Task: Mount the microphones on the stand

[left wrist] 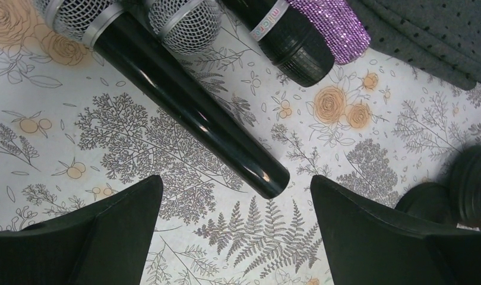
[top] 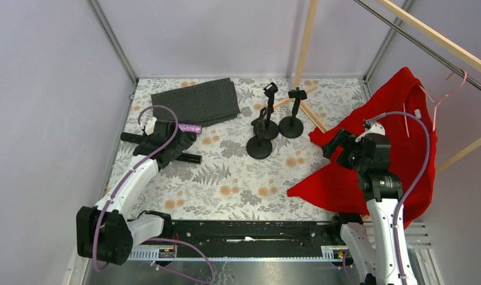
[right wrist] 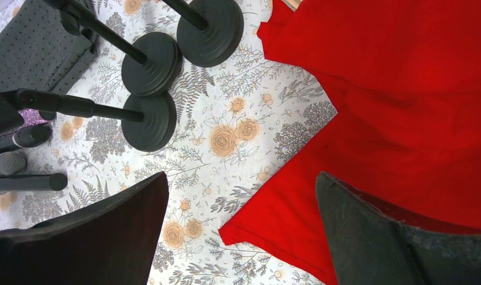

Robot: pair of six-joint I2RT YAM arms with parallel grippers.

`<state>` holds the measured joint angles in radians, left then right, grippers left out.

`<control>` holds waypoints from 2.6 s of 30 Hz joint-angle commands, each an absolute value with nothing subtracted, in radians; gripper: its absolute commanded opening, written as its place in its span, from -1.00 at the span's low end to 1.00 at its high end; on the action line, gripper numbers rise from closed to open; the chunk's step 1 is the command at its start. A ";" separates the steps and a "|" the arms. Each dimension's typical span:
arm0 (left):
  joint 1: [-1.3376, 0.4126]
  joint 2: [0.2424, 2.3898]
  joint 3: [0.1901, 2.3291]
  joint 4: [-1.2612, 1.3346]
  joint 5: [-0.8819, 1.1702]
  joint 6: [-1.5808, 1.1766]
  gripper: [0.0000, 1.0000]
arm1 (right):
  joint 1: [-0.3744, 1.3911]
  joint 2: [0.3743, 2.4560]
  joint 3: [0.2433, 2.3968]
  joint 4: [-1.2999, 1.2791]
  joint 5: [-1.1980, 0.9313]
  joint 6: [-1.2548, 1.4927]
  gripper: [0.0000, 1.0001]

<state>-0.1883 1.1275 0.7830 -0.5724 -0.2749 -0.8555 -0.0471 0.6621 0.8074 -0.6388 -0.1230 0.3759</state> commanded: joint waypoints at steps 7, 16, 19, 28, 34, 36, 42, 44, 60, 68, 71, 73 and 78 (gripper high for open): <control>-0.183 0.879 0.778 -0.501 -0.263 -0.663 0.97 | -0.049 0.711 0.774 -0.530 -0.219 0.496 1.00; -0.179 0.813 0.767 -0.559 -0.394 -0.724 0.97 | -0.049 0.681 0.679 -0.329 -0.491 0.507 1.00; -0.168 0.840 0.801 -0.634 -0.471 -0.785 0.97 | -0.049 0.712 0.682 -0.353 -0.470 0.480 1.00; -0.162 0.987 0.776 -0.586 -0.413 -0.969 0.97 | -0.049 0.706 0.699 -0.453 -0.346 0.395 1.00; -0.168 1.137 0.761 -0.521 -0.371 -1.030 0.88 | -0.049 0.693 0.706 -0.480 -0.297 0.377 1.00; -0.172 1.179 0.756 -0.508 -0.381 -1.047 0.87 | -0.049 0.686 0.699 -0.480 -0.289 0.377 1.00; -0.181 1.289 0.764 -0.486 -0.405 -1.063 0.84 | -0.049 0.682 0.694 -0.477 -0.270 0.378 1.00; -0.185 1.315 0.764 -0.473 -0.408 -1.062 0.83 | -0.049 0.683 0.694 -0.478 -0.269 0.377 1.00; -0.191 1.490 0.801 -0.422 -0.445 -1.055 0.64 | -0.049 0.672 0.690 -0.479 -0.239 0.379 1.00; -0.193 1.521 0.793 -0.391 -0.442 -1.059 0.45 | -0.049 0.673 0.689 -0.479 -0.227 0.381 1.00; -0.193 1.530 0.790 -0.376 -0.434 -1.053 0.24 | -0.049 0.673 0.690 -0.479 -0.226 0.382 1.00; -0.194 1.535 0.791 -0.372 -0.427 -1.051 0.10 | -0.049 0.673 0.690 -0.479 -0.224 0.383 1.00; -0.194 1.527 0.786 -0.373 -0.428 -1.050 -0.18 | -0.049 0.678 0.689 -0.477 -0.221 0.384 1.00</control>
